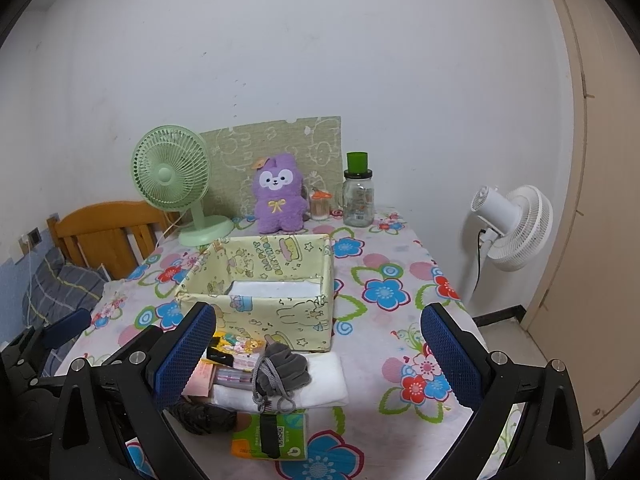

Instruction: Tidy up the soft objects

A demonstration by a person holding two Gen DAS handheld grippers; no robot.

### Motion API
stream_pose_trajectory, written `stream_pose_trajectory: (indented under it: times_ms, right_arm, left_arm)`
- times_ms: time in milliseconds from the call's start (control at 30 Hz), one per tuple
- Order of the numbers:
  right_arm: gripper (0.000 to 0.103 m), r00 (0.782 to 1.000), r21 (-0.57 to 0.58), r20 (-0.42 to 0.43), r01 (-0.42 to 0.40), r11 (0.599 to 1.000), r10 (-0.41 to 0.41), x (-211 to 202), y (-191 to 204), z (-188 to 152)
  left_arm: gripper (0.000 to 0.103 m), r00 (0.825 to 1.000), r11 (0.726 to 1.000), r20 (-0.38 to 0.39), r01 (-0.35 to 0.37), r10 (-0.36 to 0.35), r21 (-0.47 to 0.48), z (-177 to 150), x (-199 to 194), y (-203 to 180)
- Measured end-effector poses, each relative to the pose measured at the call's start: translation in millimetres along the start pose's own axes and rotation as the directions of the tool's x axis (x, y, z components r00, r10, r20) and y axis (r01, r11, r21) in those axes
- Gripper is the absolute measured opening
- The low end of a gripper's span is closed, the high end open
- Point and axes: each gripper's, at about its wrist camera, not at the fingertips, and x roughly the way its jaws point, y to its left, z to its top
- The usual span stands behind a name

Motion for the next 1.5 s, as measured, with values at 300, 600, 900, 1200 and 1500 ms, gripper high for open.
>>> stream_pose_trajectory:
  times_ms: [300,600,900,1200,1500]
  right_arm:
    - [0.103,1.000,-0.009,-0.024,-0.017,1.000,0.016,11,5,-3]
    - [0.100,0.997,-0.024,-0.080,-0.024,0.999,0.022,35,12,-11]
    - [0.098,0.988,-0.034,-0.146,-0.048,0.998,0.042,62,19,-24]
    - [0.096,0.974,-0.026,-0.221,-0.061,0.998,0.054,90,24,-33]
    - [0.092,0.953,-0.022,-0.297,-0.068,0.997,0.058,119,29,-39]
  left_arm:
    - [0.098,0.999,1.000,-0.032,0.010,-0.010,-0.005,-5,11,1]
    - [0.095,0.996,1.000,-0.088,-0.002,0.002,-0.007,-15,32,4]
    - [0.092,0.987,1.000,-0.158,-0.011,0.009,-0.011,-27,57,11]
    - [0.091,0.976,1.000,-0.219,-0.003,0.000,-0.014,-34,81,13]
    - [0.090,0.966,0.999,-0.257,0.039,-0.035,0.011,-39,100,3]
